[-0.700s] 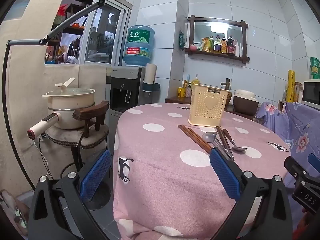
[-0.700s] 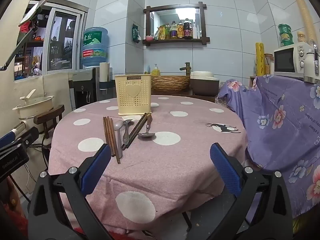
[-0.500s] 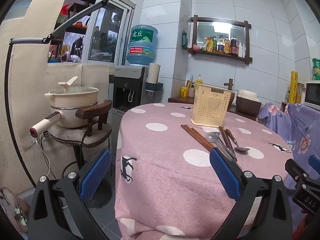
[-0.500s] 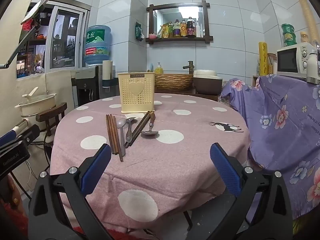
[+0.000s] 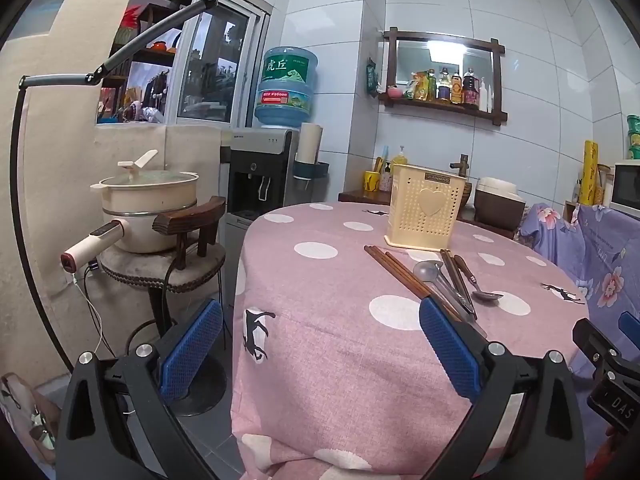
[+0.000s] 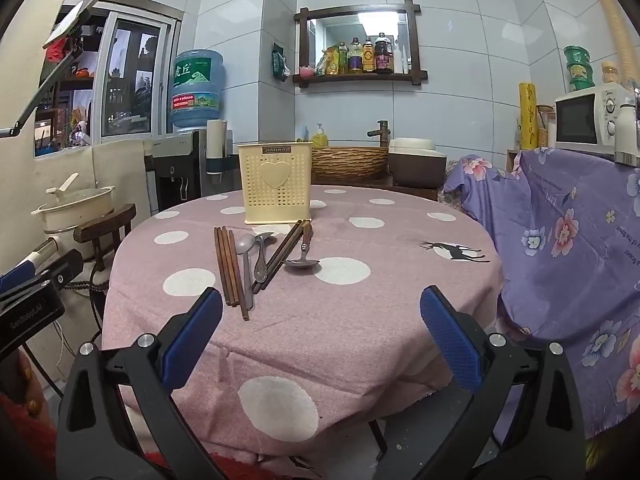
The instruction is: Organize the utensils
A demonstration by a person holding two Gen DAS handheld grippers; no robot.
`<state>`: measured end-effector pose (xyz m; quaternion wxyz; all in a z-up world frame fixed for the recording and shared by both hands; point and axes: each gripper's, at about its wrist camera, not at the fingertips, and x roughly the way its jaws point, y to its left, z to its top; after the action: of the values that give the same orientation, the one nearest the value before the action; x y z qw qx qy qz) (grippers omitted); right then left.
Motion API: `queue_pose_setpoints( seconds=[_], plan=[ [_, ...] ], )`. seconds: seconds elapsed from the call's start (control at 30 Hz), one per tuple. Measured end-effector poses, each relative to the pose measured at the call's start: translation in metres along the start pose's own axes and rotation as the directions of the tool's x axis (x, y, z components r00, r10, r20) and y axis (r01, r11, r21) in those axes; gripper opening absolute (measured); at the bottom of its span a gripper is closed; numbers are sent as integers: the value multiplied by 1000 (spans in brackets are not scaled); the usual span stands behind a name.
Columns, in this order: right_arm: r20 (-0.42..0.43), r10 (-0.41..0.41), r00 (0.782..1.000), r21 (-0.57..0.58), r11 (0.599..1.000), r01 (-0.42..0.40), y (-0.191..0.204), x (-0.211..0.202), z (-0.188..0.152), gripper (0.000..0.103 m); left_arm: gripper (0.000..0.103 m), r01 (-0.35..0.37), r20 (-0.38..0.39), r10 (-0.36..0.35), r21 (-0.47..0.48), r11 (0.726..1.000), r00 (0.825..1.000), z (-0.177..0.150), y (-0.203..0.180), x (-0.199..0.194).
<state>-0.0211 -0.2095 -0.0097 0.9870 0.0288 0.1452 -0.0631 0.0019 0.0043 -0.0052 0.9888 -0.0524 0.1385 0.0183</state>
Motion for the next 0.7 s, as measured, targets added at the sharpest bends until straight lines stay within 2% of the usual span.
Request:
queue_pose_setpoints(
  seconds=[0.7],
  plan=[
    [0,-3,1000,-4,1000,3,1,0,-1,98,98,-2,-8,2,-5,1000,1000,-3,2,1]
  ],
)
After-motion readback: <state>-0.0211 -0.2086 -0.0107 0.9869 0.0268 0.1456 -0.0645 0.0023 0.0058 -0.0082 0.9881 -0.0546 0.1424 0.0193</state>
